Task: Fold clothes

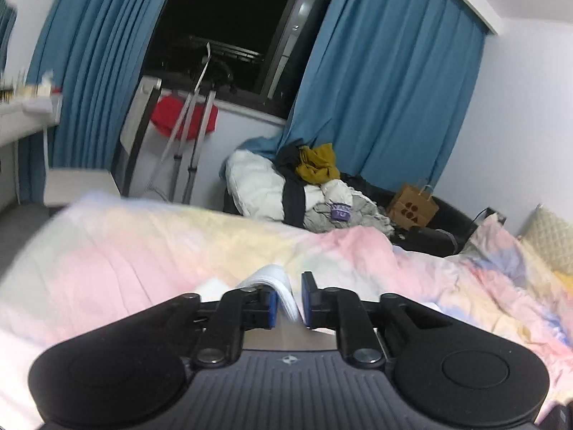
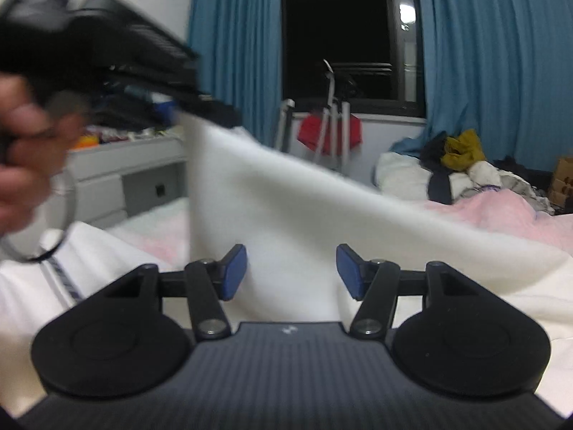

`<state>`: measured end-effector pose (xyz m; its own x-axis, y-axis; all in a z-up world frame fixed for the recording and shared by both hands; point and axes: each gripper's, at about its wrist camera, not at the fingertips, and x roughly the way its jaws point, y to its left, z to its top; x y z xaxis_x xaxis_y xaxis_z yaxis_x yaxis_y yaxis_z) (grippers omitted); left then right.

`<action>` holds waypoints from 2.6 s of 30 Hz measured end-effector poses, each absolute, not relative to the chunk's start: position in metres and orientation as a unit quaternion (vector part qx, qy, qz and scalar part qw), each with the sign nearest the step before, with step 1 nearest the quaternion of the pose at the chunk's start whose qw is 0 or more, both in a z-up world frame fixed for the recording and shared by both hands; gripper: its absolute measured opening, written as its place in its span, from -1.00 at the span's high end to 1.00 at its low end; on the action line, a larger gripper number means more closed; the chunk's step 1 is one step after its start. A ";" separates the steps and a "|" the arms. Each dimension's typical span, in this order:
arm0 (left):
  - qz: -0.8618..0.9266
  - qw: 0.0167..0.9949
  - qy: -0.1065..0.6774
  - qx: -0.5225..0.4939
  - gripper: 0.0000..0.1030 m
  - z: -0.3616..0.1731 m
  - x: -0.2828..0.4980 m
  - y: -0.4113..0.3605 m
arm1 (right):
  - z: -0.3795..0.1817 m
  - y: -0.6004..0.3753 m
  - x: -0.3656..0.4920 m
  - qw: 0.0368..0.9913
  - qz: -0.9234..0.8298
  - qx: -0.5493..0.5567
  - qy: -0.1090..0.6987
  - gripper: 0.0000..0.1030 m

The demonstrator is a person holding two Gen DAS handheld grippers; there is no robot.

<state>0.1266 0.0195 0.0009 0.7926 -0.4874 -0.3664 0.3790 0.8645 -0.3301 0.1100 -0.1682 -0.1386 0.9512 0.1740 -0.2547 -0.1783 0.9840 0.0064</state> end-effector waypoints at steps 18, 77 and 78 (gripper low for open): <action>-0.265 0.894 0.306 0.190 -0.50 -0.126 0.109 0.044 | -0.182 -0.258 0.215 0.958 -0.021 0.202 0.205 -0.14; -0.010 0.910 0.265 -0.320 -0.57 -0.098 0.281 0.227 | -0.178 -0.255 0.217 0.955 -0.055 0.185 0.224 -0.16; -0.011 0.910 0.259 -0.325 -0.59 -0.101 0.266 0.230 | -0.176 -0.252 0.215 0.956 -0.053 0.182 0.225 -0.16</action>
